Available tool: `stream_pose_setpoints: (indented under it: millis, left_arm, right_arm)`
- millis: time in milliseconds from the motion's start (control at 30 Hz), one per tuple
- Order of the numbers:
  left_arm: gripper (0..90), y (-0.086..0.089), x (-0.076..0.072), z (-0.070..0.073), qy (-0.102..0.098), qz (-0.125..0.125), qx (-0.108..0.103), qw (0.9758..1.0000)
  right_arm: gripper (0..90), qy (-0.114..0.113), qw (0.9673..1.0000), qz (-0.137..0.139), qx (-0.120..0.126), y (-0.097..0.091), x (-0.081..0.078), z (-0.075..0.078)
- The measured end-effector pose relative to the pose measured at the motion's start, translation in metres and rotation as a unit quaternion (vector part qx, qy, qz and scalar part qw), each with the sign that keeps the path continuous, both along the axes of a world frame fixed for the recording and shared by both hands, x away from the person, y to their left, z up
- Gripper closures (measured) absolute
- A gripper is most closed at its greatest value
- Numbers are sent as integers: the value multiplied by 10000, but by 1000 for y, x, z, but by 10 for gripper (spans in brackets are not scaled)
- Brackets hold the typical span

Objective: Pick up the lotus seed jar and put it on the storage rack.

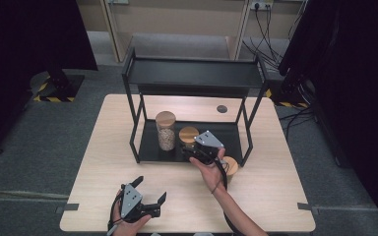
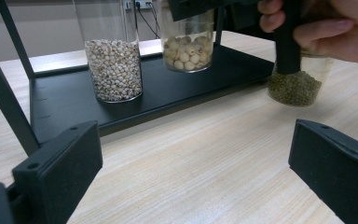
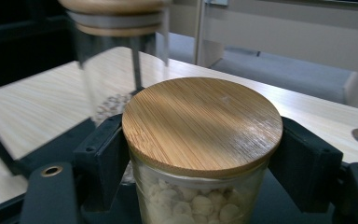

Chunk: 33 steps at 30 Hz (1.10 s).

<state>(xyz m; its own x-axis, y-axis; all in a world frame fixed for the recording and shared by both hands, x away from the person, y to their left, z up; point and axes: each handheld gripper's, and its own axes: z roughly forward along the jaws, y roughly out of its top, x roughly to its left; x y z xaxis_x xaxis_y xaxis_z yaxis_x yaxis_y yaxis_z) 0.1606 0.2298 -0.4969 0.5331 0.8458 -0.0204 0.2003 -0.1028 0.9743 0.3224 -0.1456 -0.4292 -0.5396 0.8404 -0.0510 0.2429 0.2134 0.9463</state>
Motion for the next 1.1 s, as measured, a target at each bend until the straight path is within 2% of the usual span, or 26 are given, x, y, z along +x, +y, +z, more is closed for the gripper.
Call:
stream_pose_setpoints:
  millis: [300, 700, 1033, 1100]
  left_arm:
    - [22, 0, -1, 0, -28, -10, -11, 10000]
    - [23, 0, -1, 0, -27, -18, -7, 10000]
    - [24, 0, -1, 0, -37, -28, -2, 10000]
    - [24, 0, -1, 0, -31, -29, -2, 10000]
  right_arm:
    - [254, 89, 9997, -202, -90, 14, 15, -6]
    - [254, 246, 9991, -331, 23, 20, 28, -19]
    - [253, 333, 9987, -359, 104, 18, 28, -22]
    - [225, 373, 9986, -359, 95, 19, 28, -20]
